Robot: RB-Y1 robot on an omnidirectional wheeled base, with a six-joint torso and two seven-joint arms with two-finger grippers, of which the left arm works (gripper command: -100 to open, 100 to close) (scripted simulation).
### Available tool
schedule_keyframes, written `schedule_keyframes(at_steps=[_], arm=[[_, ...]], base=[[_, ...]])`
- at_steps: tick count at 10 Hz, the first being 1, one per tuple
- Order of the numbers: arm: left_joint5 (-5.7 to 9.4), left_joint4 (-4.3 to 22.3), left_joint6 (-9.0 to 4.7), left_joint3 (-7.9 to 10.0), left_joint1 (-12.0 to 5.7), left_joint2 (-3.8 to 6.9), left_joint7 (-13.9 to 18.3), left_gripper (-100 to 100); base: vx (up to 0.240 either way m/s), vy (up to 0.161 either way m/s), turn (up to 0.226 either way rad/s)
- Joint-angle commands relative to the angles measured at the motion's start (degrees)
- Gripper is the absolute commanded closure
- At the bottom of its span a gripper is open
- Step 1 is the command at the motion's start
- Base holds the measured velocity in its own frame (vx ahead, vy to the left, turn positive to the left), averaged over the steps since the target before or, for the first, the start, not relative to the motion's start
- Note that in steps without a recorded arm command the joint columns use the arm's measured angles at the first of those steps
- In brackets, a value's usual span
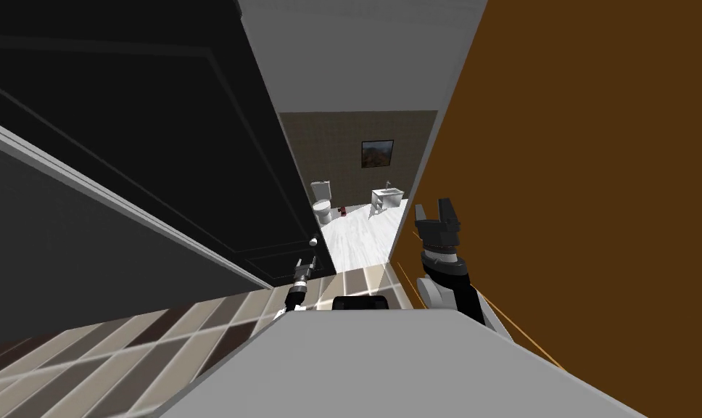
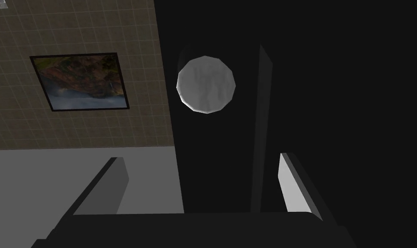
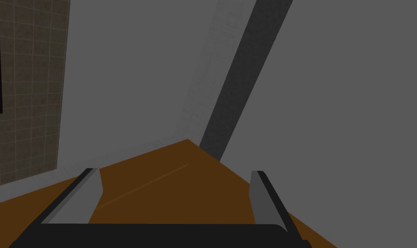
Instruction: Pull the door open
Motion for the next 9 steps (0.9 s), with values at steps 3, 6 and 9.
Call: schedule_keyframes(at_steps=[3,6,9], arm=[[1.27,2.16,-1.19,1.76,-0.13,2.03,0.88,-100],[2.18,3.42,-1.87,3.01,-0.06,3.44,1.63,-100],[2.36,4.56,-2.35,3.28,-0.57,3.75,1.54,100]], base=[[0.210,-0.005,-0.113],[0.189,-0.008,-0.100],[0.083,0.004,-0.019]])
